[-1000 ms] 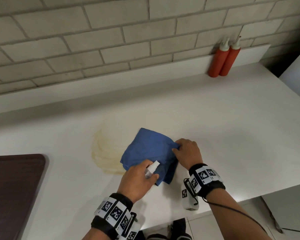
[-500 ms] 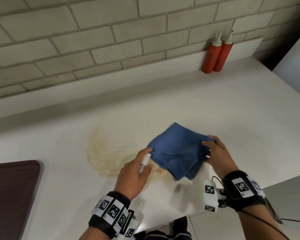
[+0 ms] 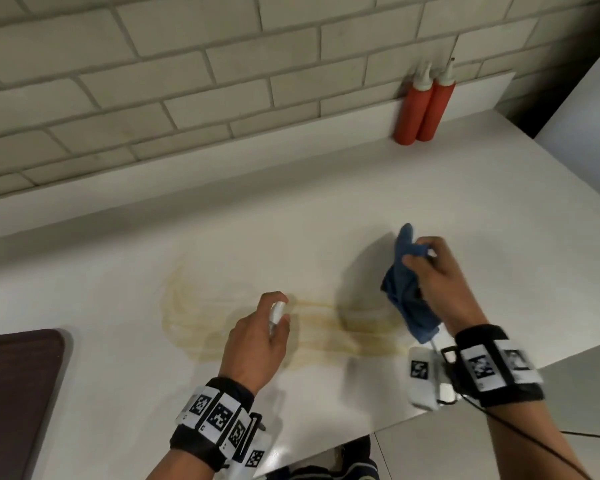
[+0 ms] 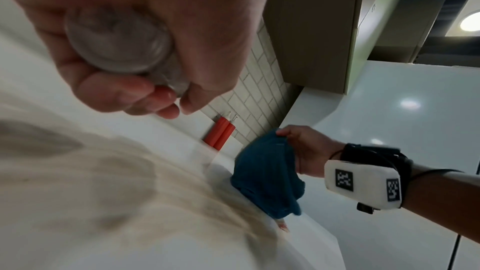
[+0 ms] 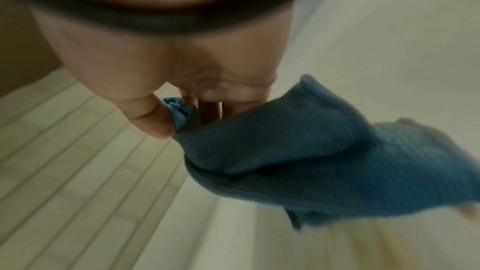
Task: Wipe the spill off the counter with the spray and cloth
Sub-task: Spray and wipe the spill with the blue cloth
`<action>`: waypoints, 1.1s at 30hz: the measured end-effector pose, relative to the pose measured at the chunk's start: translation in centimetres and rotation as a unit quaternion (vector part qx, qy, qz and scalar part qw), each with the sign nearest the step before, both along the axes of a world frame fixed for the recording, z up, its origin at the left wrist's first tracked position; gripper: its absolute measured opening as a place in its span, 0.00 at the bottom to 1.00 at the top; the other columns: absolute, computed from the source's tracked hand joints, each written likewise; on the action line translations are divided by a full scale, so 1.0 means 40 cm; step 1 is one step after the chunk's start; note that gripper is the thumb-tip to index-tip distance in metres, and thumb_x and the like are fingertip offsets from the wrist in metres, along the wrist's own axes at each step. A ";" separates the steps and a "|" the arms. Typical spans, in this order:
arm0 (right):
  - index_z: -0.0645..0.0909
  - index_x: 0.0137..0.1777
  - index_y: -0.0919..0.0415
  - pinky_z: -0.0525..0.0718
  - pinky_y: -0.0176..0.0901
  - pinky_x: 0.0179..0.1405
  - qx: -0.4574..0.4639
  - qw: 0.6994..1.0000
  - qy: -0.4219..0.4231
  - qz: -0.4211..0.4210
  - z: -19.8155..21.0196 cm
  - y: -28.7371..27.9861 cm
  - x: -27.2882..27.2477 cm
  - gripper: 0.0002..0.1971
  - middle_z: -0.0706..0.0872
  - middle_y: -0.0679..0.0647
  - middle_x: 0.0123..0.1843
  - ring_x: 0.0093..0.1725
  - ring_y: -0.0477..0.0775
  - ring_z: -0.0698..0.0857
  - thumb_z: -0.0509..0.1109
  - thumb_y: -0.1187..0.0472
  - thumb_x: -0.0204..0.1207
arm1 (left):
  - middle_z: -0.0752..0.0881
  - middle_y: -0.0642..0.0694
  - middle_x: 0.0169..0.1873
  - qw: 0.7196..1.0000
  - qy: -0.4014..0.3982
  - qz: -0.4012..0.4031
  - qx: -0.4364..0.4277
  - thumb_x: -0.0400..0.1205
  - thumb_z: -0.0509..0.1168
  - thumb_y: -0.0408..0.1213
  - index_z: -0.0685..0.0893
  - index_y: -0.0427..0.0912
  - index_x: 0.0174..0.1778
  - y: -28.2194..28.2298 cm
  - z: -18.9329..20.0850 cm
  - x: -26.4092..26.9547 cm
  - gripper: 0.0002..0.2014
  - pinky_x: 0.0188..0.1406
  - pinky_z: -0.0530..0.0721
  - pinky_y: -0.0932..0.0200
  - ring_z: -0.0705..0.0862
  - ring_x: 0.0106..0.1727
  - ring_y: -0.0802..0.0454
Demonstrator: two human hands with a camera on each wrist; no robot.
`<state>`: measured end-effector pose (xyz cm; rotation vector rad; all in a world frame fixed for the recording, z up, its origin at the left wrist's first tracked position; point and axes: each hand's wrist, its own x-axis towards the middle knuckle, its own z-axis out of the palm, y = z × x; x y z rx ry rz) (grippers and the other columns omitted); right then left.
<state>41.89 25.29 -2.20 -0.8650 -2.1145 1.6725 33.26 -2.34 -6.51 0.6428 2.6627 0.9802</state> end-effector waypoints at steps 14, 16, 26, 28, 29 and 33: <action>0.69 0.75 0.45 0.63 0.72 0.74 0.415 0.861 -0.233 0.179 -0.200 -0.227 -0.065 0.30 0.67 0.52 0.82 0.80 0.66 0.62 0.54 0.33 0.76 | 0.81 0.52 0.28 0.996 -0.034 0.066 0.045 0.86 0.64 0.47 0.75 0.64 0.70 -0.183 0.015 -0.062 0.16 0.37 0.82 0.55 0.81 0.32 0.54; 0.61 0.82 0.45 0.55 0.73 0.79 0.418 0.835 -0.279 0.223 -0.233 -0.216 -0.042 0.36 0.60 0.53 0.86 0.84 0.65 0.56 0.46 0.30 0.77 | 0.83 0.51 0.30 0.997 -0.038 0.061 0.039 0.86 0.63 0.48 0.74 0.64 0.71 -0.196 0.013 -0.066 0.17 0.39 0.83 0.56 0.83 0.35 0.54; 0.37 0.85 0.44 0.42 0.75 0.79 0.391 0.800 -0.427 0.157 -0.268 -0.118 0.094 0.43 0.39 0.57 0.88 0.84 0.67 0.37 0.24 0.29 0.70 | 0.83 0.55 0.31 0.999 -0.052 -0.009 0.009 0.86 0.63 0.50 0.73 0.66 0.70 -0.210 0.009 -0.105 0.16 0.34 0.76 0.65 0.81 0.33 0.61; 0.46 0.86 0.54 0.43 0.81 0.76 0.384 0.800 -0.437 0.146 -0.268 -0.163 0.041 0.44 0.45 0.64 0.87 0.84 0.75 0.42 0.26 0.33 0.72 | 0.83 0.55 0.31 0.998 -0.052 -0.022 0.008 0.86 0.63 0.50 0.74 0.66 0.70 -0.197 0.012 -0.112 0.16 0.34 0.78 0.62 0.81 0.31 0.60; 0.50 0.86 0.57 0.44 0.82 0.75 0.381 0.808 -0.426 0.146 -0.263 -0.196 0.021 0.43 0.50 0.66 0.86 0.83 0.77 0.47 0.31 0.34 0.74 | 0.83 0.55 0.31 0.998 -0.052 -0.029 0.009 0.86 0.64 0.50 0.74 0.66 0.70 -0.189 0.013 -0.113 0.16 0.35 0.80 0.60 0.81 0.30 0.59; 0.55 0.85 0.57 0.42 0.76 0.77 0.432 0.808 -0.342 0.209 -0.266 -0.315 0.065 0.37 0.55 0.63 0.86 0.84 0.73 0.53 0.42 0.36 0.81 | 0.83 0.55 0.31 0.998 -0.046 -0.039 0.017 0.86 0.64 0.50 0.75 0.66 0.69 -0.160 0.025 -0.110 0.16 0.37 0.81 0.57 0.81 0.31 0.58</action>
